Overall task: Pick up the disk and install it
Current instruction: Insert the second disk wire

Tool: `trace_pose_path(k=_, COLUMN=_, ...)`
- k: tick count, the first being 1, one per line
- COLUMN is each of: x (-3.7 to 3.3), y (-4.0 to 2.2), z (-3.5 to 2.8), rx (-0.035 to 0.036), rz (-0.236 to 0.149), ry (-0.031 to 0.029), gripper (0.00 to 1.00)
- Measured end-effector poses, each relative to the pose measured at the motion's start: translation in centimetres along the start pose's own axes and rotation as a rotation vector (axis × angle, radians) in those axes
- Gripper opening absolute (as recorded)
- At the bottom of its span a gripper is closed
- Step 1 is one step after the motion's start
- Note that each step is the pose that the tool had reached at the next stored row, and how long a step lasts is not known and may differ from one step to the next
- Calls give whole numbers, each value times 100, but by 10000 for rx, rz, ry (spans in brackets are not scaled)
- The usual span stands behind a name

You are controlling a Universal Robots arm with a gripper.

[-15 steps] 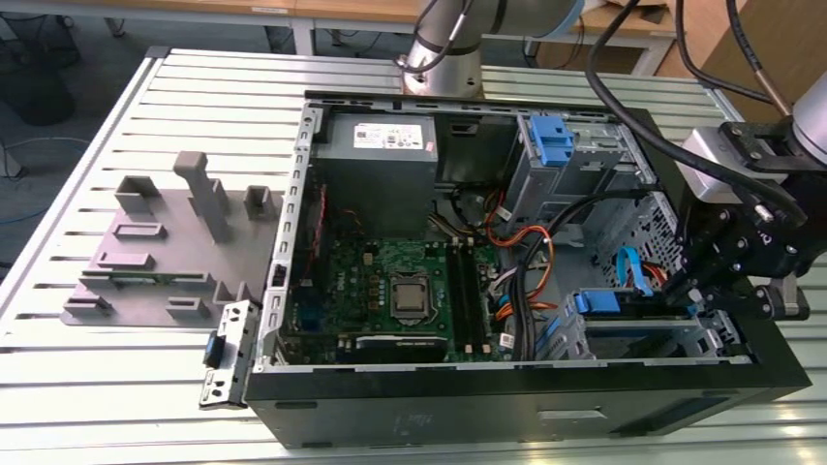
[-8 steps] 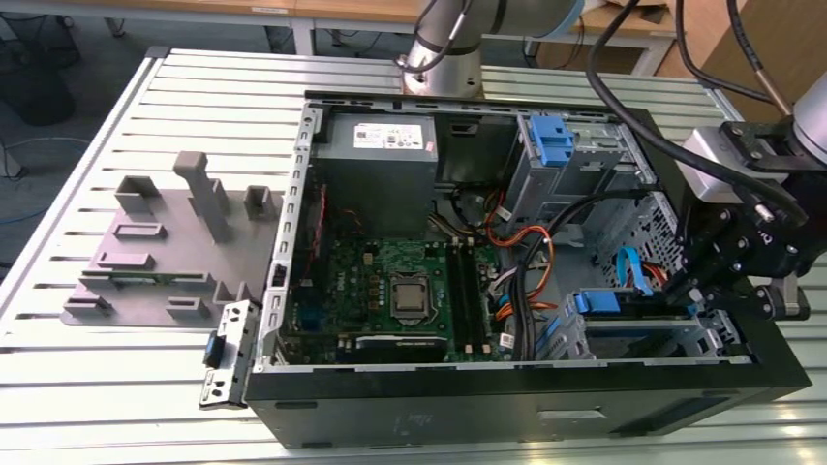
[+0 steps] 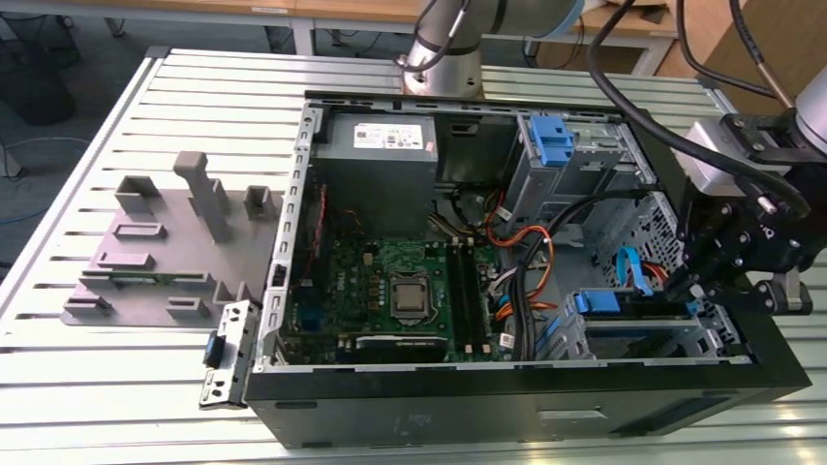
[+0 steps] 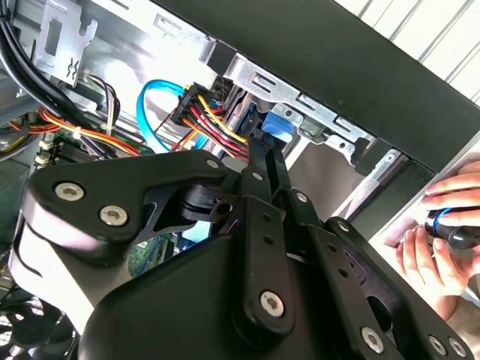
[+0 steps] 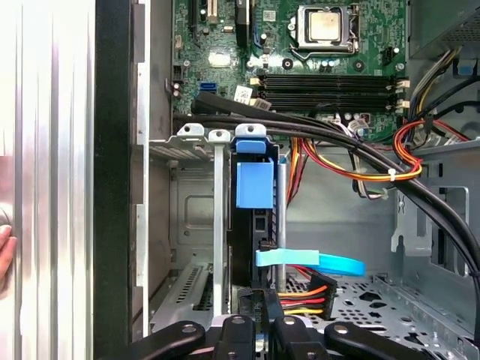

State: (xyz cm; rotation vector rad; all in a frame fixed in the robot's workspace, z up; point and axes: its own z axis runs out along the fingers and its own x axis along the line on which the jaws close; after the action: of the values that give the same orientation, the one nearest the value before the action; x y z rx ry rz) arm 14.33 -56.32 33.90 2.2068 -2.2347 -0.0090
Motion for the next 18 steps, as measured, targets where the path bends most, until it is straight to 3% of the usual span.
trace_pose_path(k=8, x=-35, y=41, z=2, rx=2, rz=1, ry=3, gripper=17)
trace_pose_path(k=13, x=-37, y=48, z=22, rx=5, rz=0, ry=48, gripper=17)
trace_pose_path(k=18, x=-38, y=49, z=45, rx=5, rz=0, ry=54, gripper=17)
